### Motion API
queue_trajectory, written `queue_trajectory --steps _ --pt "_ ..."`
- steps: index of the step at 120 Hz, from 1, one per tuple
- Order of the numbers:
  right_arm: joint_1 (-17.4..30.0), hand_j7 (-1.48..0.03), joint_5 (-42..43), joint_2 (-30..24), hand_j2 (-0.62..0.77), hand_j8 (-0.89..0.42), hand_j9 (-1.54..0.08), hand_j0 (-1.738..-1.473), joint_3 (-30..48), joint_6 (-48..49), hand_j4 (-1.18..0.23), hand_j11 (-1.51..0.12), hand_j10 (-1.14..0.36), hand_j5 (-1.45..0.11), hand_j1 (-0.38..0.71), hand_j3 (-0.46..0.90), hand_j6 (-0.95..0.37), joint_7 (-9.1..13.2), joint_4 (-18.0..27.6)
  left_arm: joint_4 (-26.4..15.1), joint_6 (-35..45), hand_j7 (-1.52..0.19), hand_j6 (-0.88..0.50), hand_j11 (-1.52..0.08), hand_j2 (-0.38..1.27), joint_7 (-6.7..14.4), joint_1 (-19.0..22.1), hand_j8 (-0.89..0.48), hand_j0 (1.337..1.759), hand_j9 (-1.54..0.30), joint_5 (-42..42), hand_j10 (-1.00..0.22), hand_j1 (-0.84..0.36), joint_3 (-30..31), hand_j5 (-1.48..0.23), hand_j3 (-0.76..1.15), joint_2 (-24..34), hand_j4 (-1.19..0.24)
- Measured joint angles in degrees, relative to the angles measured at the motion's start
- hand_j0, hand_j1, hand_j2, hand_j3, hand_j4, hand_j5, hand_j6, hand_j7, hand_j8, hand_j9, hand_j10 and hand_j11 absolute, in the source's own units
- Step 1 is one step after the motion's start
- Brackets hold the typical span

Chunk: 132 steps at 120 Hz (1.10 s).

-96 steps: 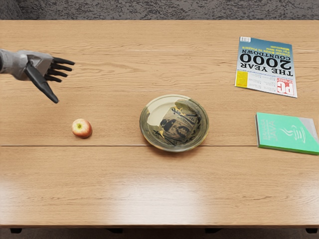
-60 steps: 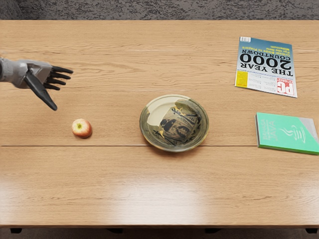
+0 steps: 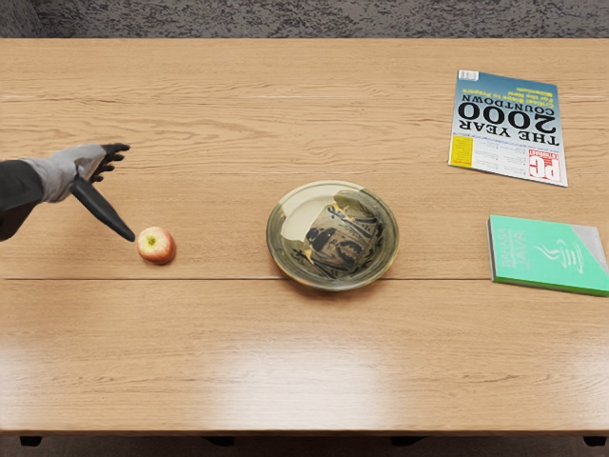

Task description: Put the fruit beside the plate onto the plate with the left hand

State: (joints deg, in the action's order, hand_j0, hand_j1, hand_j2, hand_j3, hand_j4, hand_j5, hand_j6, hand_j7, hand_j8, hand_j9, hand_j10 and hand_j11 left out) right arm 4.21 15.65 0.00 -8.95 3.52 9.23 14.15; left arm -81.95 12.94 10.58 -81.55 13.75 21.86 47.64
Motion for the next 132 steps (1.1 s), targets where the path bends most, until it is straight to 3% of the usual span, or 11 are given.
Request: queue_trajectory --steps 22,40,58,74,132 --pt "0.0 -0.03 0.0 0.0 0.0 -0.02 -0.03 -1.658 0.0 0.0 -0.02 -0.03 -0.02 -0.03 -0.32 0.0 -0.02 0.0 0.0 -5.6 3.1 0.0 0.0 0.0 0.0 0.0 0.8 0.0 1.658 0.0 0.5 0.0 0.35 1.9 0.0 0.0 -0.9 0.0" --pt "0.0 -0.03 0.0 0.0 0.0 -0.02 -0.03 -1.658 0.0 0.0 -0.02 -0.03 -0.02 -0.03 -0.32 0.0 -0.02 0.0 0.0 -7.8 15.9 -0.01 -0.01 -0.01 0.0 -0.2 0.8 -0.01 1.658 -0.01 0.7 -0.01 0.34 3.5 -0.01 0.0 -4.2 -0.01" --pt "0.0 -0.03 0.0 0.0 0.0 -0.02 -0.03 -1.658 0.0 0.0 -0.02 -0.03 -0.02 -0.03 -0.32 0.0 -0.02 0.0 0.0 -10.6 20.6 -0.02 -0.02 -0.02 0.0 -0.3 2.3 -0.02 1.658 -0.02 0.8 -0.02 0.33 5.3 -0.02 0.0 -4.2 -0.02" --pt "0.0 -0.03 0.0 0.0 0.0 -0.02 -0.03 -1.658 0.0 0.0 -0.02 -0.03 -0.02 -0.03 -0.32 0.0 -0.02 0.0 0.0 -11.2 21.7 -0.06 -0.05 -0.06 0.01 -0.4 3.1 -0.05 1.658 -0.06 0.9 -0.05 0.29 5.9 -0.06 0.0 -5.3 -0.05" --pt "0.0 -0.03 0.0 0.0 0.0 -0.02 -0.03 -1.658 0.0 0.0 -0.02 -0.03 -0.02 -0.03 -0.32 0.0 -0.02 0.0 0.0 -11.0 22.1 -0.39 -0.3 -0.39 0.06 -0.6 2.9 -0.3 1.658 -0.39 3.4 -0.3 -0.01 6.6 -0.39 0.0 -8.3 -0.3"
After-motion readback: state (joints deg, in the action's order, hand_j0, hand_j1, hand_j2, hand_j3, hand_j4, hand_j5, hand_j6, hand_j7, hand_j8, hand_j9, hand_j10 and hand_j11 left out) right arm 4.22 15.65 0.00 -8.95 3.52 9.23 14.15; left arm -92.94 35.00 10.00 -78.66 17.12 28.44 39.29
